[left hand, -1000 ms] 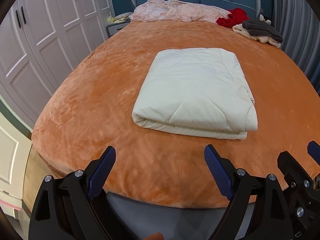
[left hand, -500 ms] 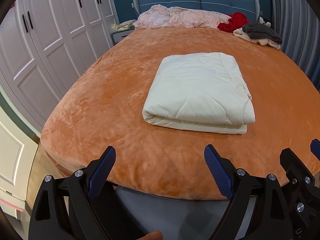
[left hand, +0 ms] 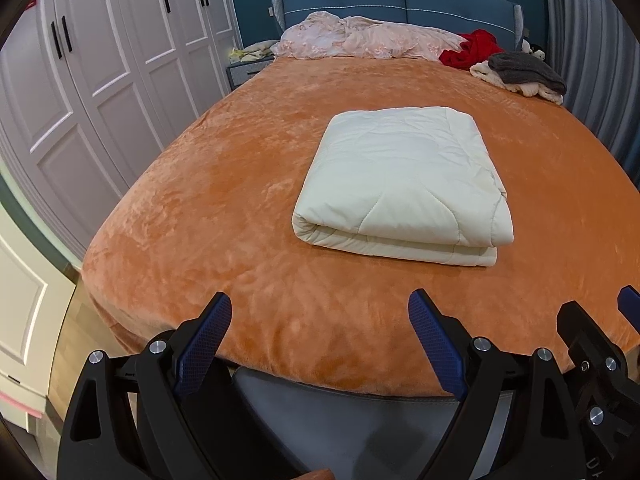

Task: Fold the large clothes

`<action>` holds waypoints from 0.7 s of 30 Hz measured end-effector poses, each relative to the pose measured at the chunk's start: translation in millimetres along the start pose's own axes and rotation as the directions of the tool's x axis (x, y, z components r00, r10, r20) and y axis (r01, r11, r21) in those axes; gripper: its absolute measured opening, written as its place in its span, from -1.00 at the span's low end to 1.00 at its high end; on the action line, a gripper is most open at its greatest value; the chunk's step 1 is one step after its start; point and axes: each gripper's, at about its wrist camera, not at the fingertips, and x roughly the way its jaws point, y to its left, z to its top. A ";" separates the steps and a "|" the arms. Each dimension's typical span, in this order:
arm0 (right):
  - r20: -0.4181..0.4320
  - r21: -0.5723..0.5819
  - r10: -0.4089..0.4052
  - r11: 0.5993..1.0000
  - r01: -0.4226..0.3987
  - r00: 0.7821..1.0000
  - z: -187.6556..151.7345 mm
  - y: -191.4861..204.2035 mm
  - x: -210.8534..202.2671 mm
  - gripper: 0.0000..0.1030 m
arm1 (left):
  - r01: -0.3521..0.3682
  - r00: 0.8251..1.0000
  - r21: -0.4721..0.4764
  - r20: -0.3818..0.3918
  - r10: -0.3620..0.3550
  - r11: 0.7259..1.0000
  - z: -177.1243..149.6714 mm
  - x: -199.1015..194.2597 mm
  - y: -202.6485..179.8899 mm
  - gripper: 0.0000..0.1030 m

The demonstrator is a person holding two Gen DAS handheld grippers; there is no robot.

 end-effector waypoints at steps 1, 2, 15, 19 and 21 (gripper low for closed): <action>-0.001 0.001 -0.001 1.000 0.001 1.000 -0.7 0.6 0.1 0.44 | 0.001 1.000 -0.001 -0.002 -0.001 1.000 -0.2 0.4 0.3 0.70; -0.001 0.001 -0.003 1.000 0.003 1.000 -1.4 1.2 -0.1 0.44 | 0.002 1.000 -0.002 -0.003 -0.002 1.000 -0.3 0.3 0.4 0.70; -0.004 0.002 -0.001 1.000 0.001 1.000 -2.5 1.7 0.4 0.44 | -0.001 1.000 -0.009 -0.003 0.001 1.000 -4.0 2.0 5.4 0.70; -0.003 0.002 -0.001 1.000 0.002 1.000 -2.3 1.4 0.4 0.44 | -0.002 1.000 -0.012 -0.002 0.002 1.000 -4.2 2.0 4.6 0.70; -0.004 0.000 -0.001 1.000 0.001 1.000 -2.4 1.1 0.7 0.44 | -0.002 1.000 -0.013 -0.001 0.002 1.000 -4.6 2.2 4.4 0.70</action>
